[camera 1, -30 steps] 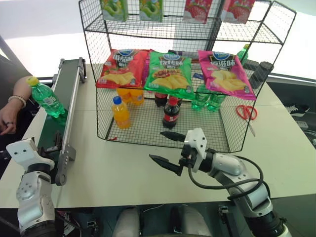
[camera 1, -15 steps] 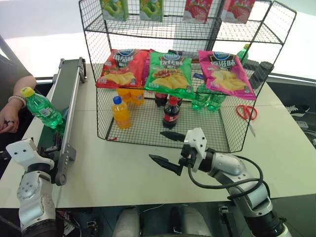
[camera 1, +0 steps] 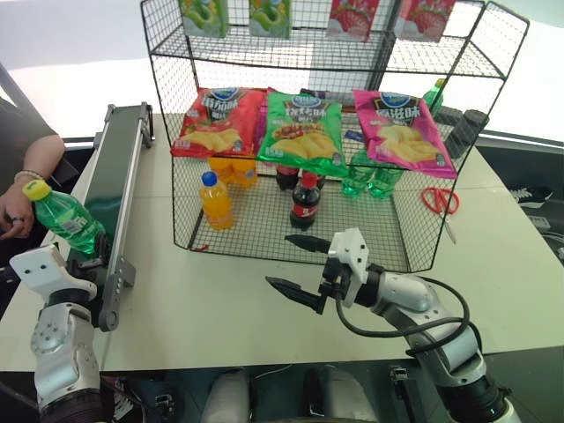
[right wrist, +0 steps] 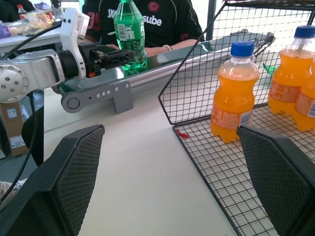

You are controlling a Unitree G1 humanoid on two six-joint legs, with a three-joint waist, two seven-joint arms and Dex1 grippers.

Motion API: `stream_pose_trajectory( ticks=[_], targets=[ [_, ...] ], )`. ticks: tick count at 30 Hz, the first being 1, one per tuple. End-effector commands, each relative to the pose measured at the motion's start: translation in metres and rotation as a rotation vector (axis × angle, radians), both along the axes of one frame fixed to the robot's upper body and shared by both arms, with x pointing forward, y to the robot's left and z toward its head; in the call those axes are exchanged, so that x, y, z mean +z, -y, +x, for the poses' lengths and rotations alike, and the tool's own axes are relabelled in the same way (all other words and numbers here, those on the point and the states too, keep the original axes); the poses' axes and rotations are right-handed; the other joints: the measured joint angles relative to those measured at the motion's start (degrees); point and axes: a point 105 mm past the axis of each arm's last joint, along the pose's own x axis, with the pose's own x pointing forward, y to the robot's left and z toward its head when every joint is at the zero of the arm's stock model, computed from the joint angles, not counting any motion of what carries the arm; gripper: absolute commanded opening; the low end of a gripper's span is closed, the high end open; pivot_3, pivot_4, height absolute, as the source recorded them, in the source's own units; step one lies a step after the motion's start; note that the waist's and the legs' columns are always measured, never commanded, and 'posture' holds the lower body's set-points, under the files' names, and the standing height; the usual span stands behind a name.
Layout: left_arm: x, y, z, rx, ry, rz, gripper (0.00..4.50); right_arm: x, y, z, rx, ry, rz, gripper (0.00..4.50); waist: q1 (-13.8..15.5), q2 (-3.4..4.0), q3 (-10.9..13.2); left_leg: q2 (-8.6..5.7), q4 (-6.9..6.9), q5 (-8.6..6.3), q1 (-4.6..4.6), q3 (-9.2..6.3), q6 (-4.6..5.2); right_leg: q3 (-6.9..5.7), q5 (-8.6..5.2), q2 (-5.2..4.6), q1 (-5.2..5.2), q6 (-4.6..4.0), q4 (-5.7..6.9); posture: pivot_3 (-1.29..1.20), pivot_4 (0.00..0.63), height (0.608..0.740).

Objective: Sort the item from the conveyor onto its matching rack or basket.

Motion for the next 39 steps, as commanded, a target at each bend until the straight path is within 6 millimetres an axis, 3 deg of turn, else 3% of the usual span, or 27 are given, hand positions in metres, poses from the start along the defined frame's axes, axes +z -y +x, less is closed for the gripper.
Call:
stream_pose_trajectory(
  ticks=[1, 7, 10, 12, 15, 21, 26, 29, 32, 36, 39],
  targets=[
    [0.013, -0.003, 0.0, 0.005, 0.036, 0.042, 4.5, 0.009, 0.0, 0.0, 0.008, 0.038, 0.027, 4.48, 0.0, 0.0, 0.0, 0.0, 0.0, 0.0, 0.0, 0.0, 0.0, 0.0, 0.0, 0.0, 0.0, 0.0, 0.0, 0.0, 0.15, 0.734],
    [0.013, -0.003, 0.0, 0.002, 0.039, 0.038, 4.5, 0.009, -0.001, 0.0, 0.011, 0.038, 0.029, 4.48, 0.0, 0.0, 0.0, 0.0, 0.0, 0.0, -0.01, 0.0, 0.0, 0.0, 0.0, -0.01, -0.01, 0.0, 0.0, 0.0, 0.15, 0.734],
    [0.013, -0.002, 0.001, -0.001, 0.04, 0.037, 3.7, 0.009, -0.001, -0.003, 0.011, 0.038, 0.029, 4.5, 0.04, 0.0, 0.0, 0.0, 0.0, 0.0, -0.01, 0.0, 0.0, 0.0, 0.0, -0.01, -0.01, 0.0, 0.0, 0.0, 0.15, 0.734],
    [0.014, -0.004, 0.0, 0.004, 0.04, 0.041, 2.83, 0.009, -0.001, -0.002, 0.01, 0.039, 0.029, 4.5, 0.1, 0.01, 0.0, -0.01, 0.0, 0.0, -0.02, -0.02, 0.0, -0.02, 0.0, -0.02, -0.01, 0.0, 0.0, 0.0, 0.15, 0.734],
    [0.022, -0.004, 0.0, 0.0, 0.059, 0.061, 2.75, 0.01, -0.001, 0.0, 0.009, 0.04, 0.029, 4.5, 0.08, 0.01, 0.0, -0.01, 0.01, 0.0, -0.04, -0.03, 0.0, -0.04, 0.0, -0.03, -0.01, 0.0, -0.01, 0.0, 0.15, 0.734],
    [0.062, 0.014, 0.004, -0.111, 0.14, 0.181, 2.75, 0.014, 0.008, 0.005, -0.017, 0.076, 0.008, 4.5, 0.03, -0.28, 0.08, 0.0, 0.01, 0.0, -0.18, -0.07, -0.01, -0.07, 0.0, 0.0, -0.12, 0.0, -0.01, 0.0, 0.15, 0.734],
    [0.087, 0.07, 0.011, -0.398, 0.17, 0.293, 2.75, 0.016, 0.016, 0.0, -0.031, 0.087, 0.007, 4.5, 0.11, -0.27, 0.11, -0.04, 0.02, 0.01, -0.28, -0.13, -0.01, -0.14, 0.01, -0.06, -0.12, 0.0, -0.1, 0.0, 0.15, 0.734],
    [0.081, 0.139, 0.011, -0.759, 0.131, 0.323, 2.75, 0.018, 0.019, 0.001, -0.034, 0.085, 0.015, 4.5, 0.02, -0.19, 0.16, -0.08, 0.02, 0.01, -0.27, -0.11, -0.01, -0.12, 0.01, -0.21, -0.11, 0.0, -0.12, 0.0, 0.15, 0.734],
    [0.067, 0.19, 0.003, -1.04, 0.081, 0.314, 2.75, 0.022, 0.019, 0.007, -0.043, 0.082, 0.026, 4.5, -0.02, -0.08, 0.22, -0.08, 0.02, 0.01, -0.26, -0.1, -0.01, -0.12, 0.01, -0.18, -0.11, 0.0, -0.11, 0.0, 0.15, 0.734],
    [0.052, 0.233, 0.0, -1.275, 0.052, 0.292, 2.75, 0.024, 0.02, 0.007, -0.064, 0.066, 0.057, 4.5, -0.03, -0.02, 0.26, 0.0, 0.0, 0.0, -0.26, -0.08, 0.0, -0.06, 0.0, 0.07, -0.17, -0.01, -0.09, 0.0, 0.15, 0.734],
    [0.047, 0.249, 0.001, -1.366, 0.05, 0.298, 2.75, 0.025, 0.02, 0.004, -0.076, 0.055, 0.072, 4.5, 0.04, 0.04, 0.29, 0.02, -0.01, 0.01, -0.26, -0.13, 0.0, -0.09, 0.0, 0.14, -0.18, -0.03, -0.05, 0.0, 0.15, 0.734]
  ],
)
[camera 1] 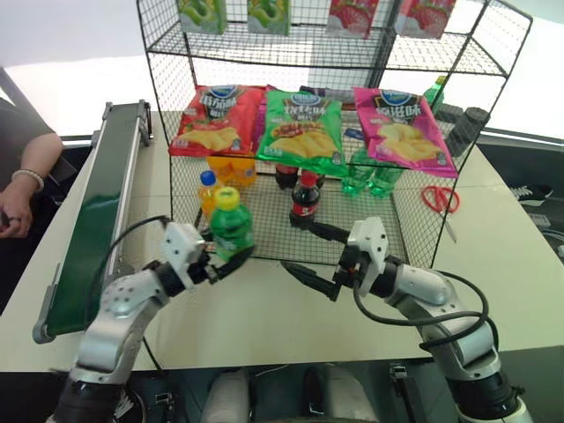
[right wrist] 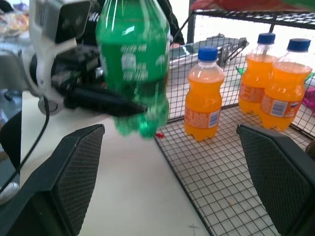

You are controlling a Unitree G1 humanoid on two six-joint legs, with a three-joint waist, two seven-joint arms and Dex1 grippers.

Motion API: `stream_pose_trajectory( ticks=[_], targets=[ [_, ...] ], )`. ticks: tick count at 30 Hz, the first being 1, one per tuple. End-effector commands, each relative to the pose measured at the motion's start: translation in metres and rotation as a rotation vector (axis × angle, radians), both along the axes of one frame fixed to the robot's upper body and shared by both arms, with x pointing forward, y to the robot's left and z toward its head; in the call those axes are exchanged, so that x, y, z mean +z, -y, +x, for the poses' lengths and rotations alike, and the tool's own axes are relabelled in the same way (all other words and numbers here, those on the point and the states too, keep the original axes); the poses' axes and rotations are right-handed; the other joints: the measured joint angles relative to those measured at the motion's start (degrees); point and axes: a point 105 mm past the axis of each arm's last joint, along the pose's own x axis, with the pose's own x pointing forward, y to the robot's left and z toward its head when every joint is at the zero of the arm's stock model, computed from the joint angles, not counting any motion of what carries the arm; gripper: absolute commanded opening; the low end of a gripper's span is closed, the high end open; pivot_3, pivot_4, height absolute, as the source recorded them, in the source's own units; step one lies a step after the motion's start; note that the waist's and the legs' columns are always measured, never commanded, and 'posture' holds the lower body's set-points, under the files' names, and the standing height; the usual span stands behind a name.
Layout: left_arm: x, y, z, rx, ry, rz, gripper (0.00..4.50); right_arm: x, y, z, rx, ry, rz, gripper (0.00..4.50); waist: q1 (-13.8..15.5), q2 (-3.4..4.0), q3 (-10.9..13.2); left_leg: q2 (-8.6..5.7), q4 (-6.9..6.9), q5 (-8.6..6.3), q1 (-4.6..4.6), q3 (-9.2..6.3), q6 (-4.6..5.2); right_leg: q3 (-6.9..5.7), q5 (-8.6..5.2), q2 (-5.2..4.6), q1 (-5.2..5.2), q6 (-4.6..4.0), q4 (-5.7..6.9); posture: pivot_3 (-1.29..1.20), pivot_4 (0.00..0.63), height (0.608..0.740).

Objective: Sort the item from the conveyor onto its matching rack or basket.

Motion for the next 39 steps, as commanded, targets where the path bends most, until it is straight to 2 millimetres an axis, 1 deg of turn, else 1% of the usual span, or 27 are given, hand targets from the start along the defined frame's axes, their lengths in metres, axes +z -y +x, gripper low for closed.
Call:
stream_pose_trajectory(
  ticks=[1, 4, 10, 16, 24, 26, 28, 29, 31, 32, 33, 34, 37, 39],
  targets=[
    [0.01, 0.021, 0.0, -0.124, 0.049, -0.011, 2.75, 0.013, 0.0, -0.007, -0.005, 0.029, 0.047, 4.5, 0.0, 0.02, 0.01, 0.0, 0.0, 0.0, 0.0, 0.0, 0.0, 0.0, 0.0, 0.0, 0.0, 0.0, 0.0, 0.0, 0.15, 0.734],
    [0.009, 0.044, 0.006, -0.238, 0.05, -0.012, 2.75, 0.013, 0.001, -0.011, -0.017, 0.025, 0.053, 4.5, 0.15, 0.03, 0.02, -0.04, 0.05, 0.0, -0.02, 0.01, 0.0, 0.0, 0.01, -0.03, 0.02, 0.01, 0.0, 0.0, 0.15, 0.734],
    [0.01, 0.068, 0.008, -0.376, 0.061, -0.01, 2.75, 0.013, 0.001, -0.013, -0.045, 0.017, 0.066, 4.5, -0.08, 0.03, 0.02, -0.06, 0.07, 0.0, -0.01, 0.02, 0.01, 0.0, 0.01, 0.0, 0.04, 0.02, -0.01, 0.0, 0.15, 0.734],
    [0.009, 0.079, 0.003, -0.467, 0.074, 0.01, 2.75, 0.012, 0.001, -0.013, -0.073, 0.015, 0.078, 4.5, -0.01, 0.04, 0.02, -0.05, 0.06, 0.0, 0.0, 0.01, 0.01, 0.01, 0.01, 0.02, 0.04, 0.02, -0.01, 0.0, 0.15, 0.734],
    [0.009, 0.086, -0.001, -0.535, 0.095, 0.043, 2.75, 0.013, 0.006, -0.009, -0.103, 0.003, 0.102, 4.5, 0.01, 0.04, 0.02, -0.06, 0.09, 0.0, 0.0, -0.01, 0.01, 0.0, 0.01, 0.0, 0.05, 0.02, 0.0, 0.0, 0.15, 0.734],
    [0.009, 0.087, -0.001, -0.536, 0.098, 0.048, 2.75, 0.014, 0.006, -0.011, -0.091, -0.005, 0.111, 3.95, 0.01, 0.04, 0.02, -0.06, 0.09, 0.01, 0.0, -0.01, 0.01, 0.01, 0.01, 0.0, 0.06, 0.02, 0.0, 0.0, 0.15, 0.734],
    [0.008, 0.087, -0.001, -0.531, 0.095, 0.051, 2.75, 0.014, 0.006, -0.012, -0.091, -0.001, 0.106, 3.19, 0.01, 0.04, 0.02, -0.06, 0.09, 0.01, 0.0, 0.0, 0.01, 0.01, 0.01, 0.0, 0.06, 0.02, 0.0, 0.0, 0.15, 0.734],
    [0.007, 0.086, -0.001, -0.532, 0.081, 0.049, 2.75, 0.014, 0.007, -0.012, -0.092, 0.002, 0.103, 3.0, 0.01, 0.04, 0.02, -0.06, 0.09, 0.01, 0.0, -0.01, 0.01, 0.01, 0.01, 0.0, 0.06, 0.02, 0.0, 0.0, 0.15, 0.734],
    [0.005, 0.085, -0.002, -0.53, 0.056, 0.044, 2.75, 0.014, 0.007, -0.011, -0.094, 0.007, 0.099, 3.0, 0.02, 0.04, 0.02, -0.06, 0.09, 0.0, 0.0, -0.01, 0.01, 0.01, 0.01, 0.0, 0.06, 0.03, 0.0, 0.0, 0.15, 0.734],
    [0.004, 0.084, -0.002, -0.526, 0.043, 0.042, 3.76, 0.014, 0.006, -0.01, -0.095, 0.009, 0.099, 3.0, 0.02, 0.04, 0.02, -0.06, 0.09, 0.01, 0.0, -0.01, 0.01, 0.01, 0.01, 0.0, 0.06, 0.03, 0.0, 0.0, 0.15, 0.734],
    [0.003, 0.084, -0.001, -0.519, 0.036, 0.042, 4.16, 0.015, 0.007, -0.01, -0.097, 0.011, 0.1, 3.0, 0.01, 0.04, 0.02, -0.06, 0.09, 0.01, 0.0, -0.01, 0.01, 0.01, 0.01, 0.0, 0.06, 0.02, 0.0, 0.0, 0.15, 0.734],
    [0.0, 0.082, 0.001, -0.496, 0.034, 0.055, 4.42, 0.016, 0.008, -0.007, -0.112, 0.017, 0.104, 3.0, 0.02, 0.04, 0.02, -0.06, 0.09, 0.01, 0.0, -0.01, 0.01, 0.01, 0.01, 0.0, 0.06, 0.03, 0.0, 0.0, 0.15, 0.734],
    [-0.011, 0.071, 0.007, -0.422, 0.016, 0.083, 4.42, 0.018, 0.02, 0.004, -0.205, 0.051, 0.101, 3.0, 0.01, 0.04, 0.02, -0.06, 0.09, 0.01, 0.0, -0.01, 0.01, 0.01, 0.01, 0.0, 0.06, 0.03, 0.0, 0.0, 0.15, 0.734],
    [-0.018, 0.061, 0.009, -0.371, -0.015, 0.089, 4.42, 0.014, 0.033, 0.013, -0.295, 0.07, 0.074, 3.0, 0.01, 0.04, 0.02, -0.05, 0.09, 0.01, 0.0, -0.01, 0.01, 0.01, 0.01, 0.0, 0.06, 0.03, 0.0, 0.0, 0.15, 0.734]
  ],
)
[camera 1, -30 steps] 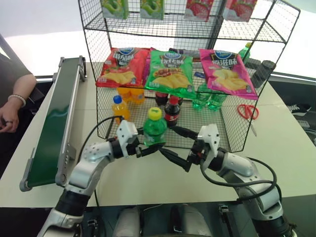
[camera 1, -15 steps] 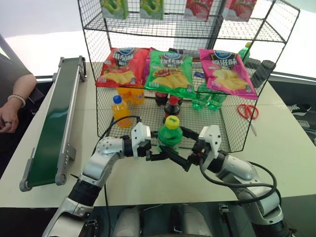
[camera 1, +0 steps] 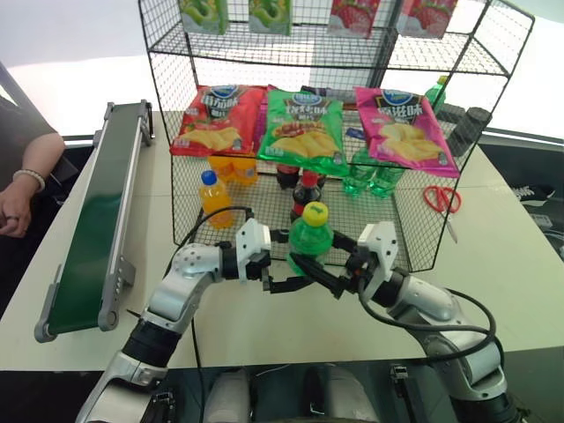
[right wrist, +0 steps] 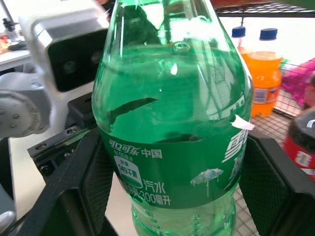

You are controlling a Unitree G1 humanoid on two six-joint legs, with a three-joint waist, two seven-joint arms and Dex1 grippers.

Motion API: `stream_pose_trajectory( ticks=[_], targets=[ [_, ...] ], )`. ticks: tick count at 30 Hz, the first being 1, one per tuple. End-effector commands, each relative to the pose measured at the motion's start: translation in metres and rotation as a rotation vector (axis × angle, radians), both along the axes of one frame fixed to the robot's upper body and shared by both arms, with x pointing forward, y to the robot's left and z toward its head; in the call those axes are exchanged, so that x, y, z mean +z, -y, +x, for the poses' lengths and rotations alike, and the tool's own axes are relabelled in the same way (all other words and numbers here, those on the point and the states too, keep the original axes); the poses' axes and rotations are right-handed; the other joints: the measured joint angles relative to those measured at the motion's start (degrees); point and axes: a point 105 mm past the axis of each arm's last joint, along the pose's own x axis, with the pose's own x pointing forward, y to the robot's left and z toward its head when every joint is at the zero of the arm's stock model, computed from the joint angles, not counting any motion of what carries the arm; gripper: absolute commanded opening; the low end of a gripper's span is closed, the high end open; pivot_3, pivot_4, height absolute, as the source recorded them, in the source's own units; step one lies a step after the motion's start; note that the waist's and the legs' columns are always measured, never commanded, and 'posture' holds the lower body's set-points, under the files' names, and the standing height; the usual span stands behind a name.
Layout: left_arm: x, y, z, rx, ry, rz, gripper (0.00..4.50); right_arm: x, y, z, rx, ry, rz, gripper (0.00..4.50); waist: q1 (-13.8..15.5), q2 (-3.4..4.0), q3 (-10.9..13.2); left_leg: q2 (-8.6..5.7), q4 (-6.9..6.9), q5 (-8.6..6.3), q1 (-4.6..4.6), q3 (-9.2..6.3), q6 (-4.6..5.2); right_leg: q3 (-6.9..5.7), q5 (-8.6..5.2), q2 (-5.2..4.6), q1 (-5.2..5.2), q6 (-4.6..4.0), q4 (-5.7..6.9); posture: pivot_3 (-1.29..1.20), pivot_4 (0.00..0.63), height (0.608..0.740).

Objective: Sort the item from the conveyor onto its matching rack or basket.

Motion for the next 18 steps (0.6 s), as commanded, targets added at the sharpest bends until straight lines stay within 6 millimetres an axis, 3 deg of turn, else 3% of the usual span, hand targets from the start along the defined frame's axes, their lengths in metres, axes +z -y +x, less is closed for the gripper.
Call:
stream_pose_trajectory(
  ticks=[1, 6, 12, 18],
  targets=[
    [-0.006, -0.017, 0.003, 0.087, -0.01, 0.012, 4.42, 0.014, 0.028, 0.016, -0.179, 0.116, -0.018, 3.0, 0.0, 0.0, 0.0, 0.0, 0.0, 0.0, 0.0, 0.0, 0.0, 0.0, 0.0, 0.0, 0.0, 0.0, 0.0, 0.0, 0.15, 0.734],
    [-0.006, -0.033, 0.004, 0.185, -0.006, -0.009, 4.42, -0.006, 0.066, 0.033, -0.427, 0.108, -0.069, 3.0, 0.14, 0.03, 0.01, 0.0, 0.0, 0.0, -0.01, 0.01, 0.0, -0.01, 0.0, -0.04, 0.0, 0.0, 0.01, 0.0, 0.15, 0.734],
    [0.018, -0.026, -0.001, 0.194, 0.033, -0.097, 4.42, -0.034, 0.105, 0.056, -0.716, 0.052, -0.011, 3.0, -0.06, 0.07, 0.02, 0.0, -0.01, 0.01, 0.02, 0.05, -0.01, 0.04, 0.0, -0.05, 0.0, 0.0, 0.04, 0.0, 0.15, 0.734],
    [0.027, -0.02, -0.008, 0.168, 0.024, -0.116, 4.42, -0.046, 0.117, 0.08, -0.803, 0.039, 0.017, 3.0, -0.22, 0.26, 0.06, 0.01, -0.02, 0.01, 0.07, 0.11, -0.01, 0.11, 0.0, -0.02, -0.01, 0.0, 0.09, 0.0, 0.15, 0.734]
  ],
)
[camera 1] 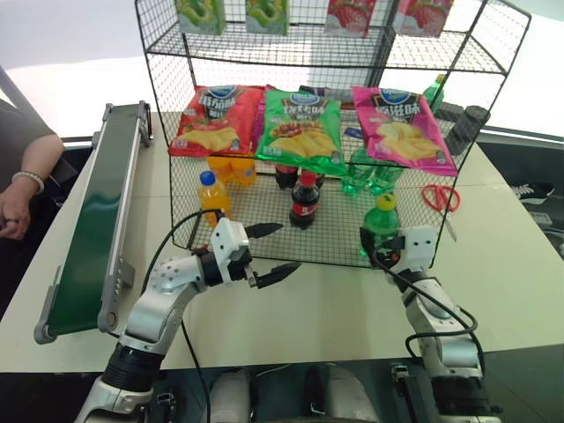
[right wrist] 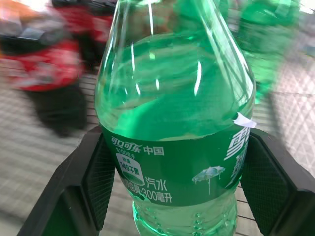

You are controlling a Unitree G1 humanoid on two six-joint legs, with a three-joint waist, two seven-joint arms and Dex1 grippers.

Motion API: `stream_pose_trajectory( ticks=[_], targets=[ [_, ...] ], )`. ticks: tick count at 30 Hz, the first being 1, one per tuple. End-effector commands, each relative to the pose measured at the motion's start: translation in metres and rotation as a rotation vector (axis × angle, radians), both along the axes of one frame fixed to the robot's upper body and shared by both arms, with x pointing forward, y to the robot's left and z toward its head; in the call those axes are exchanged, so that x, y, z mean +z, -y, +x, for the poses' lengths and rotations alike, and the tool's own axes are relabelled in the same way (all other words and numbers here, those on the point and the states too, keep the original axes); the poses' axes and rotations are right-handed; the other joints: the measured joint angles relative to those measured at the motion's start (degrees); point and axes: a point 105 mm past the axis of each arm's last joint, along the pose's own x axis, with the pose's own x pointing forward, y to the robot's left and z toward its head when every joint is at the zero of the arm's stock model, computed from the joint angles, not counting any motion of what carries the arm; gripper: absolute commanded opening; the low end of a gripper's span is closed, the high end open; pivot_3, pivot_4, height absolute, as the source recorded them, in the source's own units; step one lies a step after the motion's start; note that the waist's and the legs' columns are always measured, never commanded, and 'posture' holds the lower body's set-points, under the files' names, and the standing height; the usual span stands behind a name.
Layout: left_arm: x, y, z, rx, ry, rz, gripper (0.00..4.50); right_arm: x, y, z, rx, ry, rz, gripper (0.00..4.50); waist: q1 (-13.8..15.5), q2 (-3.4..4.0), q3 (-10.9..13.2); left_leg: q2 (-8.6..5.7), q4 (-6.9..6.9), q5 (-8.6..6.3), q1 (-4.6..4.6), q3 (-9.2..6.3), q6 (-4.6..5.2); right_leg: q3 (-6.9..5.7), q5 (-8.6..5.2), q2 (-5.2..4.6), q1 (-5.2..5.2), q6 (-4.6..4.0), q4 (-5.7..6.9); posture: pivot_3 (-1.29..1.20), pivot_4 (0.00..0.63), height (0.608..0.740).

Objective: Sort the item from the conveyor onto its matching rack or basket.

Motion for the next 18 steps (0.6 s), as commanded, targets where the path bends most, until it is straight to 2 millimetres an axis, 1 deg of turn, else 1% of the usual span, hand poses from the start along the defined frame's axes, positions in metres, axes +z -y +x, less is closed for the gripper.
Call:
stream_pose_trajectory(
  ticks=[1, 9, 16, 18],
  targets=[
    [0.012, 0.002, -0.006, -0.025, 0.029, -0.019, 4.42, 0.021, 0.002, 0.013, -0.025, 0.109, 0.01, 3.0, -0.05, 0.03, -0.01, 0.0, 0.0, 0.0, 0.01, 0.01, 0.0, 0.01, 0.0, 0.0, 0.0, 0.0, 0.0, 0.0, 0.15, 0.734],
    [0.01, 0.002, -0.009, -0.031, 0.025, 0.006, 4.42, 0.012, 0.002, 0.036, -0.049, 0.103, 0.07, 3.0, 0.04, 0.06, -0.02, 0.01, 0.0, 0.0, 0.02, 0.06, 0.0, 0.04, 0.0, 0.0, 0.01, 0.0, 0.0, 0.0, 0.15, 0.734],
    [0.008, 0.002, -0.011, -0.027, 0.023, 0.01, 4.42, 0.012, 0.004, 0.039, -0.049, 0.114, 0.1, 3.0, -0.03, 0.1, -0.05, 0.02, 0.0, 0.01, 0.03, 0.07, -0.02, 0.04, 0.0, -0.01, 0.02, 0.0, 0.01, 0.0, 0.15, 0.734],
    [0.008, 0.002, -0.012, -0.029, 0.022, 0.013, 4.5, 0.013, 0.003, 0.037, -0.039, 0.115, 0.102, 4.05, -0.03, 0.1, -0.05, 0.02, 0.0, 0.01, 0.04, 0.08, -0.01, 0.05, 0.0, -0.02, 0.02, 0.0, 0.01, 0.0, 0.15, 0.734]
  ],
)
